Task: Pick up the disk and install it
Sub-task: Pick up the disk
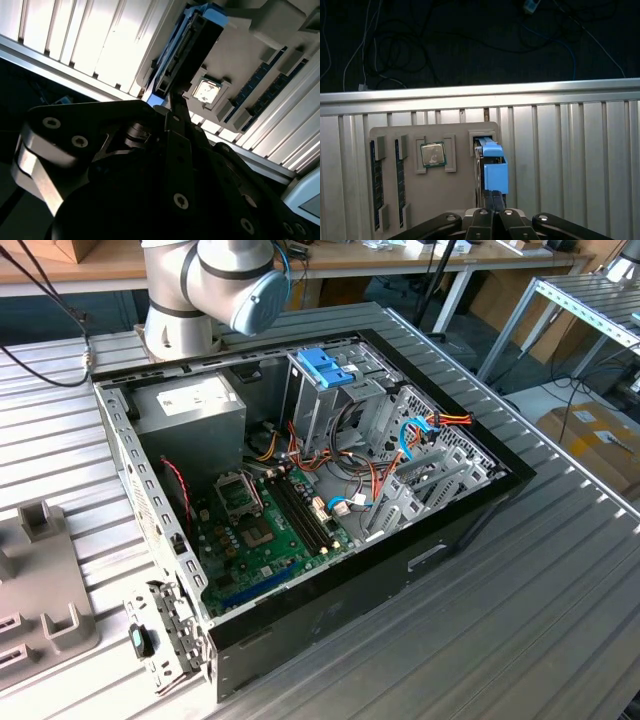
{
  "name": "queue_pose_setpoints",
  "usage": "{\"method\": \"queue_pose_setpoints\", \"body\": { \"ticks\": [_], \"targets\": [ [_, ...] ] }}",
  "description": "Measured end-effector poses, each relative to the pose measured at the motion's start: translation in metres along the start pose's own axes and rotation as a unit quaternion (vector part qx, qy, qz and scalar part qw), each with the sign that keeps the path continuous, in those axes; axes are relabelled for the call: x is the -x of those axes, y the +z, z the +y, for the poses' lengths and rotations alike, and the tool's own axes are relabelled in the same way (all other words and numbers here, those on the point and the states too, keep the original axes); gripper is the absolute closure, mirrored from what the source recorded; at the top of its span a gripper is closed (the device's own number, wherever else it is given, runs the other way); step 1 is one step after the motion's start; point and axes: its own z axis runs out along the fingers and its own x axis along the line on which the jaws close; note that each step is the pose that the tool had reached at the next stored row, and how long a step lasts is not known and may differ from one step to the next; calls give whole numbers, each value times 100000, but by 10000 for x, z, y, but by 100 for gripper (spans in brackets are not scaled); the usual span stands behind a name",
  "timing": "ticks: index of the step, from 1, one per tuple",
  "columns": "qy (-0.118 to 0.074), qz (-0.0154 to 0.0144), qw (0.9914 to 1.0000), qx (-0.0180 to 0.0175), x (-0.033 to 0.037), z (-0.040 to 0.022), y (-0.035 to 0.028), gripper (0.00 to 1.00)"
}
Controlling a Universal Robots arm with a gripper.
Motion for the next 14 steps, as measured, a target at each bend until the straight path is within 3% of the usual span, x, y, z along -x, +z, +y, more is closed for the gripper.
{"method": "queue_pose_setpoints", "body": {
  "ticks": [8, 14],
  "targets": [
    [2, -1, 100000, -7, 7, -125, 3, 89],
    [2, -2, 100000, -6, 9, -164, 3, 89]
  ]
}}
